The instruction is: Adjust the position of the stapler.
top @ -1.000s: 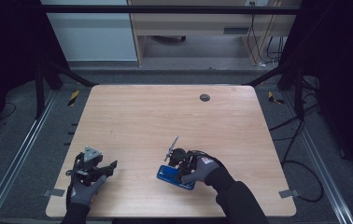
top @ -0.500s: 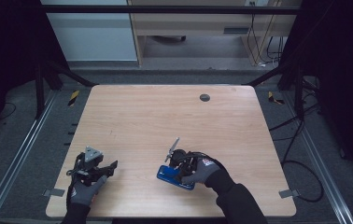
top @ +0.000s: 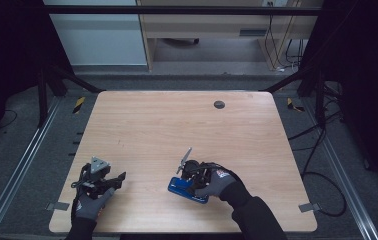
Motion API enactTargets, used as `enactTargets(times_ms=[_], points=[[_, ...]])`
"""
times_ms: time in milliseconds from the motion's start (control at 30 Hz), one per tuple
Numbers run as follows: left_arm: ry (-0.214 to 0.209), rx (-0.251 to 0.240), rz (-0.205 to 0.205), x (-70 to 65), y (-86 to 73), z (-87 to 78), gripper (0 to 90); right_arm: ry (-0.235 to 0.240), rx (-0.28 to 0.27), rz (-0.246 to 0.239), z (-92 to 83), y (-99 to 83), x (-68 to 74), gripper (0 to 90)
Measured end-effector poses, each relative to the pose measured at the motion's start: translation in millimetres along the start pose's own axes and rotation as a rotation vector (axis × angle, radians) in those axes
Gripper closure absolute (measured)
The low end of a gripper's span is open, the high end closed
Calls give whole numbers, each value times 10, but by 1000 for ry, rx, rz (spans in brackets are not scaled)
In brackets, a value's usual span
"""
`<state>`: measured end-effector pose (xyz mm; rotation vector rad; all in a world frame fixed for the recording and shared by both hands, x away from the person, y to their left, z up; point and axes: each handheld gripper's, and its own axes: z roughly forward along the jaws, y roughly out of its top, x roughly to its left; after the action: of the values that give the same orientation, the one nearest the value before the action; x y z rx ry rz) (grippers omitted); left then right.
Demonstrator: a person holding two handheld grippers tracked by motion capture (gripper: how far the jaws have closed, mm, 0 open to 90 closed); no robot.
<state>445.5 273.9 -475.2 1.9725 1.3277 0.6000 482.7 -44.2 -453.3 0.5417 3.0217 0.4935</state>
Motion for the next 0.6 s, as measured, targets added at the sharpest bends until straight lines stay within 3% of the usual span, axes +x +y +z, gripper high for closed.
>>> enactTargets(times_ms=[267,433,600], points=[[-2,-1,1,-1,-1,-2,357,5,-11,-4,-40,-19,19,660],[-2,0,1,1,-2,0,357,10,-16,-56,-100,-45,-1,660],[-5,0,-1,3,-2,-4,357,25,-23,-73,-191,-78,-32,660]])
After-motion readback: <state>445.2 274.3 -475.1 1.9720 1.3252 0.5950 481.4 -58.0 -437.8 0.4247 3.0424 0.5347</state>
